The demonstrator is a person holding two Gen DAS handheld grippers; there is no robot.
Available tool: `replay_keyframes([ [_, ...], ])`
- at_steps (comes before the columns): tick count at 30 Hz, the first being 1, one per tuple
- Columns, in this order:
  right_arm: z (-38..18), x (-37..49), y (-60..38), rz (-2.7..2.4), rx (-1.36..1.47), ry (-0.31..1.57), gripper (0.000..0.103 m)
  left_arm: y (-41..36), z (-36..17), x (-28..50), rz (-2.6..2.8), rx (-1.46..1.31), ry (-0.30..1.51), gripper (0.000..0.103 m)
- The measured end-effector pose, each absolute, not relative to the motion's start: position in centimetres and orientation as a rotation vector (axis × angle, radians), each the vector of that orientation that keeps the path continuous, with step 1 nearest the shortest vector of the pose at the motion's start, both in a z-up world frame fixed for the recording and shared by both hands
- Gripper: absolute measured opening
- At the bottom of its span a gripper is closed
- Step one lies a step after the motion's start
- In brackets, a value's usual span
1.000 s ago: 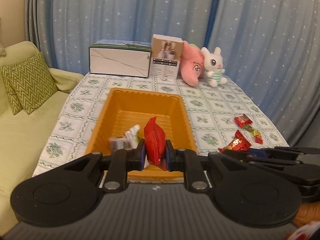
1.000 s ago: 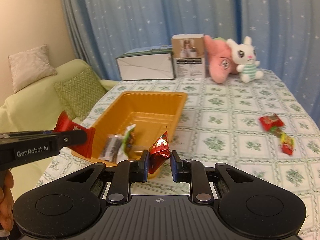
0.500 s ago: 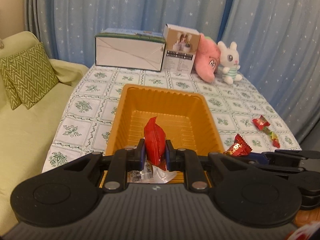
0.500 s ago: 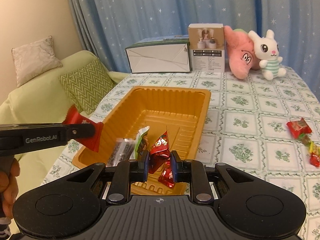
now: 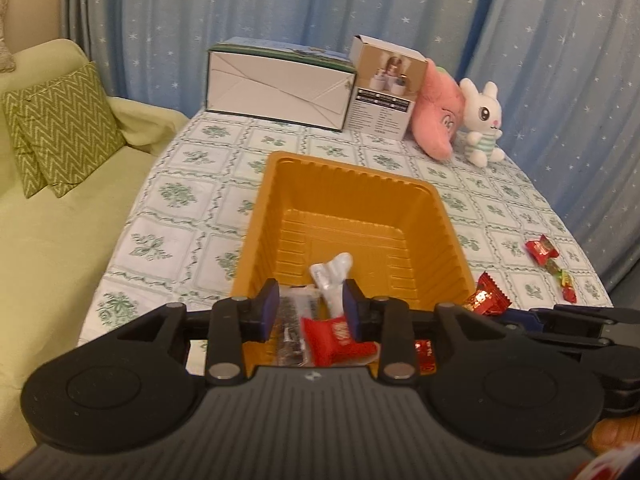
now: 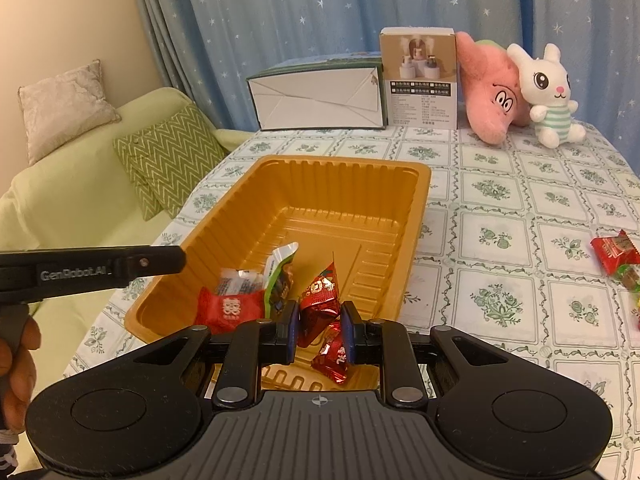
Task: Organize snacks
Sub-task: 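Open both tools to drop the red candies into the orange tray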
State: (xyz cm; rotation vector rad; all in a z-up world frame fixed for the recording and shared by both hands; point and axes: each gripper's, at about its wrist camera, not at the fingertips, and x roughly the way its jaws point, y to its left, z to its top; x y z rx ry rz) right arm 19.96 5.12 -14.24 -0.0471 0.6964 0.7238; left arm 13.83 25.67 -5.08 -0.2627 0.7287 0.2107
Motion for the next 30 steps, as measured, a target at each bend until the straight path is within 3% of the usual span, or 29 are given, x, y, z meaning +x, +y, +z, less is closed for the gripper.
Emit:
replay_keyframes([
  [4,-14.2,20.0,5.5,0.737,-0.043,0.703,0.022,25.8,-5.0,13.0,0.227,-0.262,0.714,0.053],
  [10,-14.0,20.4,5.9,0.789,-0.020,0.688,0.024,25.9,-5.0,12.4,0.242,-0.273,0.712,0.058],
  [11,-13.9,20.4,5.8,0.788,-0.018,0.688,0.030,25.9,-5.0,12.3,0.243,-0.274,0.711,0.060],
  [13,-13.7,20.3,5.1,0.769,0.001,0.672,0.053,25.8,-4.8,12.0,0.246,-0.271,0.708,0.062],
  [14,-13.6,20.2,4.6,0.757,0.011,0.666,0.055,25.7,-4.7,11.9,0.246,-0.266,0.708,0.062],
  [30,-11.4,14.3,-5.0,0.526,0.053,0.636,0.060,19.6,-0.5,8.6,0.176,-0.224,0.633,0.077],
])
